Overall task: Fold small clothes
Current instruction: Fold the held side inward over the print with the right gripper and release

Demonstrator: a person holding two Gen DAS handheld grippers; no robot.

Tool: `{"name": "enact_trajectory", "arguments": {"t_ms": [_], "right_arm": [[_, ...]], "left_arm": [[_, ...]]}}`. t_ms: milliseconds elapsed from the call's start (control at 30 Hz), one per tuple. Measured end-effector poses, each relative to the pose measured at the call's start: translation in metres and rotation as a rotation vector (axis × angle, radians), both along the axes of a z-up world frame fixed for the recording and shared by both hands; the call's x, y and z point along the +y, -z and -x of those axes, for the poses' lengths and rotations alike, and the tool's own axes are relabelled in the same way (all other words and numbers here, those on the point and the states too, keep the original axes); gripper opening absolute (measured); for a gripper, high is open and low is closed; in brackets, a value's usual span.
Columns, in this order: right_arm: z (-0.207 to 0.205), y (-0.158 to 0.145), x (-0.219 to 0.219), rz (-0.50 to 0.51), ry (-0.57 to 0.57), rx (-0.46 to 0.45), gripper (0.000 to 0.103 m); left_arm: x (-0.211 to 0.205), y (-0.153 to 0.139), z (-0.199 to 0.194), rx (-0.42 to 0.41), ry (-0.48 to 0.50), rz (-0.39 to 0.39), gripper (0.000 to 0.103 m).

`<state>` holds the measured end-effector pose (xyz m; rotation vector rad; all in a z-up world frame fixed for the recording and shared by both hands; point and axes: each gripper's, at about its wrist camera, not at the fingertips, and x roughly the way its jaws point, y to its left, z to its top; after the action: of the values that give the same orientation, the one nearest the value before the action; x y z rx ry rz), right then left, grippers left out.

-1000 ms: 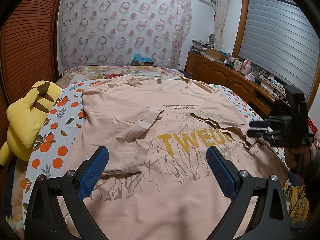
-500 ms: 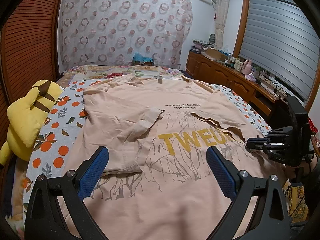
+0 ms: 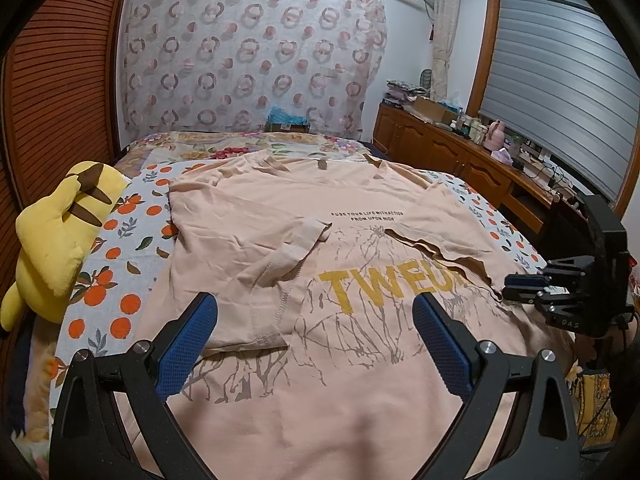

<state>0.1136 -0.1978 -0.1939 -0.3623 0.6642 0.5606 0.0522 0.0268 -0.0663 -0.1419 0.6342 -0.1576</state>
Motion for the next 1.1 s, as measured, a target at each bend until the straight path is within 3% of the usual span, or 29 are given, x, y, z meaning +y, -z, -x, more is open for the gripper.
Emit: {"name": "enact_trajectory", "arguments": {"t_ms": [267,300,333,367,600,667,700,800,833,933,1100], "right_arm": [[-0.013,0.01,0.007,0.023,0.021,0.02,0.027],[-0.014,0.011,0.007,0.021,0.021,0.023,0.025],[-0.014,0.011,0.007,0.019,0.02,0.024,0.012],[-0.014,0.011,0.006,0.025,0.023,0.018,0.007],[-0.008,0.004,-0.004,-0.056,-0.015,0.043,0.005],[-0.009,0.004,-0.008,-0.07,-0.016,0.047,0.014],[-0.011,0.004,-0.009,-0.065,-0.003,0.046,0.024],[-0.017,0.001,-0.015,-0.081,0.018,0.044,0.031],[-0.02,-0.001,-0.017,-0.086,0.022,0.037,0.042],[-0.027,-0.009,-0.02,-0.097,0.045,0.003,0.058],[-0.059,-0.02,-0.02,-0.084,0.067,-0.028,0.067]], "left_arm": [[0.001,0.0,-0.001,0.002,0.0,-0.002,0.098],[0.001,0.0,-0.001,0.003,-0.001,0.0,0.098],[0.0,0.001,-0.002,0.004,-0.001,0.001,0.098],[0.001,0.001,-0.002,0.005,-0.002,0.001,0.098],[0.002,0.002,-0.001,0.005,-0.005,0.004,0.098],[0.003,0.002,-0.002,0.007,-0.004,0.001,0.099],[0.003,0.002,-0.003,0.007,-0.004,-0.003,0.098],[0.008,0.001,-0.007,0.006,-0.011,-0.011,0.098],[0.01,0.0,-0.01,0.005,-0.014,-0.017,0.098],[0.017,-0.004,-0.021,0.006,-0.032,-0.052,0.098],[0.029,-0.01,-0.043,0.013,-0.044,-0.105,0.099]]}}
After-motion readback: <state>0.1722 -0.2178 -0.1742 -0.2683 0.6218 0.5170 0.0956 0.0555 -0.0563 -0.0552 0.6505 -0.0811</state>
